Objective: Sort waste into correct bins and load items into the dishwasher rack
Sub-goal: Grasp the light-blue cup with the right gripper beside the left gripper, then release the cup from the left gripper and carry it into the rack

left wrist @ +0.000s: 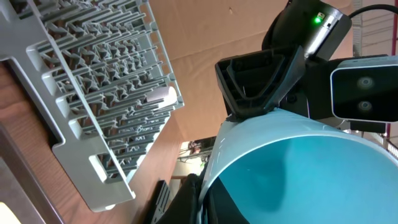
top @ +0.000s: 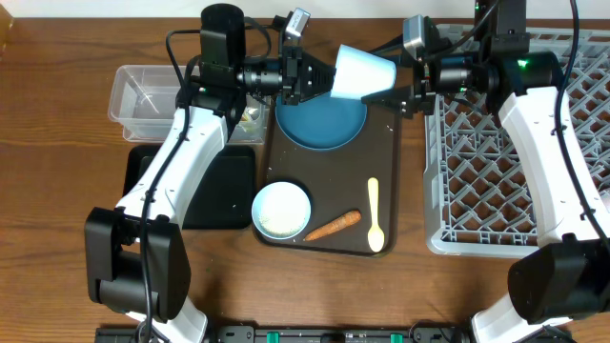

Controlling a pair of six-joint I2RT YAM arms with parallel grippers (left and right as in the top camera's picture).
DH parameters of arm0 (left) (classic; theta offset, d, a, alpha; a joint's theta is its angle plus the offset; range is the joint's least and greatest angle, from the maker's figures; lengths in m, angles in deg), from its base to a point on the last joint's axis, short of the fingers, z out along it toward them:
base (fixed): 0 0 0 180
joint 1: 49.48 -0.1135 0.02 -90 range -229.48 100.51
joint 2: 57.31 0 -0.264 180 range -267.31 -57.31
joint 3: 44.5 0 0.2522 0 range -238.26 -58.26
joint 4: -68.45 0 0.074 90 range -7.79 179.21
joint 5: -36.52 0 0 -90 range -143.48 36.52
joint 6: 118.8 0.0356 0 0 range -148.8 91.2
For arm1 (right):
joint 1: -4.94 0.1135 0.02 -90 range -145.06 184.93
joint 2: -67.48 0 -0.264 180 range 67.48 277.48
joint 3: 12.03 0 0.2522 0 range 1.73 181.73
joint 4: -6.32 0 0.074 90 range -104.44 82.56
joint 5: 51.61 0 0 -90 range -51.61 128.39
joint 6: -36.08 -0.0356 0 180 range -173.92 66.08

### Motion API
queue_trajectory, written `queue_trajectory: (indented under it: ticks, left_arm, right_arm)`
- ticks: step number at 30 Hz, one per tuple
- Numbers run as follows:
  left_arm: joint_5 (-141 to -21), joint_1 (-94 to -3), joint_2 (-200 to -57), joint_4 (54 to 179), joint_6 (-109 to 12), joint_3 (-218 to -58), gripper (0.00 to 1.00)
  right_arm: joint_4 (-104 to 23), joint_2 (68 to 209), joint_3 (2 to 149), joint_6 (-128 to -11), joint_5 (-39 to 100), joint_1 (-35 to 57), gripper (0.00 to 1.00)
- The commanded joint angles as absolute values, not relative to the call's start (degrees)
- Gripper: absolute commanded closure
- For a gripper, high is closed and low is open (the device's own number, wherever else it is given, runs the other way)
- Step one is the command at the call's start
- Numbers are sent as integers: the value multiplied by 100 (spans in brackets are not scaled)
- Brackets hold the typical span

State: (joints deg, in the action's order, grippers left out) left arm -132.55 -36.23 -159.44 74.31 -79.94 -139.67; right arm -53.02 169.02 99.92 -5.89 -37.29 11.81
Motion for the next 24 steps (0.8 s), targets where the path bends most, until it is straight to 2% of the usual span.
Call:
queue_trajectory:
  ticks: [1, 8, 13, 15, 16, 22, 24]
  left_arm:
    - [-13229, -3439, -15955, 7390, -8016, -14022, 94]
    - [-13227, -3441, -15955, 7394, -7777, -14019, 93]
    - [-13109, -3441, -15955, 7547, -6700, -14008, 83]
    - [-12733, -3446, -15955, 7940, -6289, -14008, 83]
    - [-12444, -3450, -15955, 8246, -6013, -14008, 79]
    - [-10403, -3468, -15952, 10093, -4702, -14008, 77]
    - [-10073, -3468, -15952, 10426, -4440, -14008, 77]
  right_arm:
    - [-5315, 16950, 9979, -725, -3810, 1476, 35]
    - [-5331, 16950, 9979, -937, -3690, 1474, 41]
    - [-5372, 16950, 9979, -2392, -1812, 1476, 59]
    - [-5510, 16950, 9979, -2930, -982, 1476, 62]
    - [-5608, 16948, 9982, -3031, -739, 1469, 62]
    - [-6122, 16895, 9982, -3081, -249, 1330, 66]
    - [-6242, 16854, 9984, -3129, -20, 1266, 68]
